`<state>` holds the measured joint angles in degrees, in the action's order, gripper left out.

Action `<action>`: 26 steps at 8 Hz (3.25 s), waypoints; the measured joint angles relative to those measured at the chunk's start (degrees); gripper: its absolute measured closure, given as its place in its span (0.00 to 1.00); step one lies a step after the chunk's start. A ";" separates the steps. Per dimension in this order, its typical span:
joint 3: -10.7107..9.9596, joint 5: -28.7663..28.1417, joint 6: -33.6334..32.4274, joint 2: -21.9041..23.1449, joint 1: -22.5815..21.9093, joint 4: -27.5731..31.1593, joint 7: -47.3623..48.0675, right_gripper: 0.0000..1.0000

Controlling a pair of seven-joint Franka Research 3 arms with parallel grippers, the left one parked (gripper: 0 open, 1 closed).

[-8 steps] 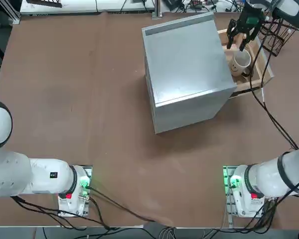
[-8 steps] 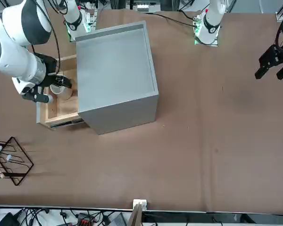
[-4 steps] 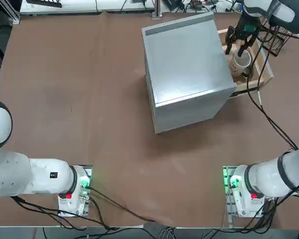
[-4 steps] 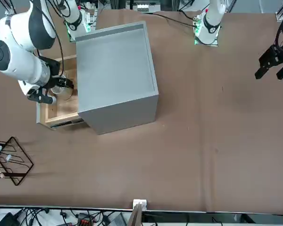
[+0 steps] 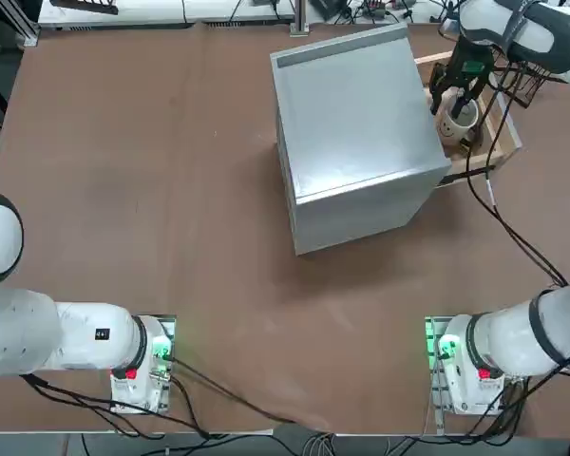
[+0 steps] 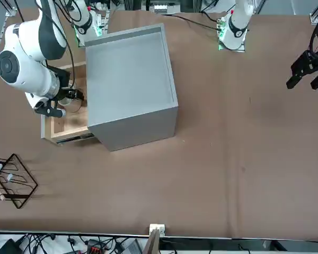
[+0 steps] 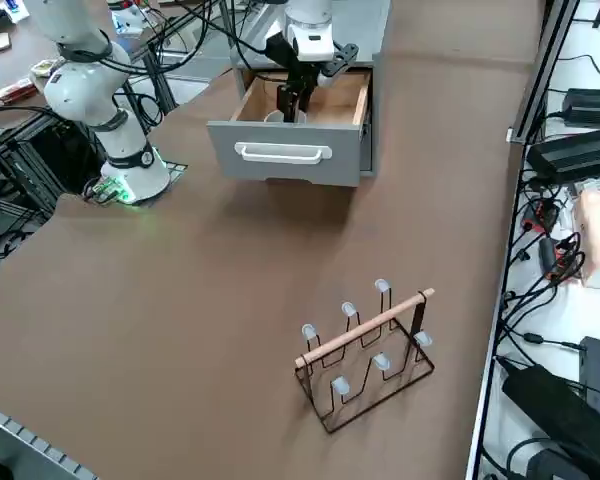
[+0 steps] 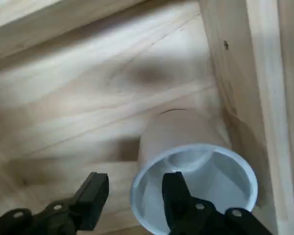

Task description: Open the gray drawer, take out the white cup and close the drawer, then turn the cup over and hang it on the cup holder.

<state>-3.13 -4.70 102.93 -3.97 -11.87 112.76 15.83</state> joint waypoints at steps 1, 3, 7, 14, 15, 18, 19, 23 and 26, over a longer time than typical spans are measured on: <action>0.00 0.12 0.00 0.00 -0.01 0.17 -0.01 0.38; -0.01 0.17 0.00 0.00 -0.01 0.42 -0.01 0.57; -0.16 0.24 -0.87 1.06 0.00 -0.91 0.04 0.95; -1.06 0.26 -22.83 2.40 0.35 -23.75 3.54 0.95; -1.79 0.44 -26.53 2.59 1.13 -26.44 3.61 0.95; -5.67 5.83 -29.08 2.99 6.39 -26.90 -8.79 0.95; -5.98 8.59 -27.94 2.36 8.25 -25.18 -13.91 0.95; -6.11 9.80 -11.06 -1.45 17.07 -12.84 -31.79 0.95; -4.90 9.08 -1.67 -4.34 16.69 -5.39 -32.21 0.95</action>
<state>-8.02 4.38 101.26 -8.31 4.82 107.37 -16.38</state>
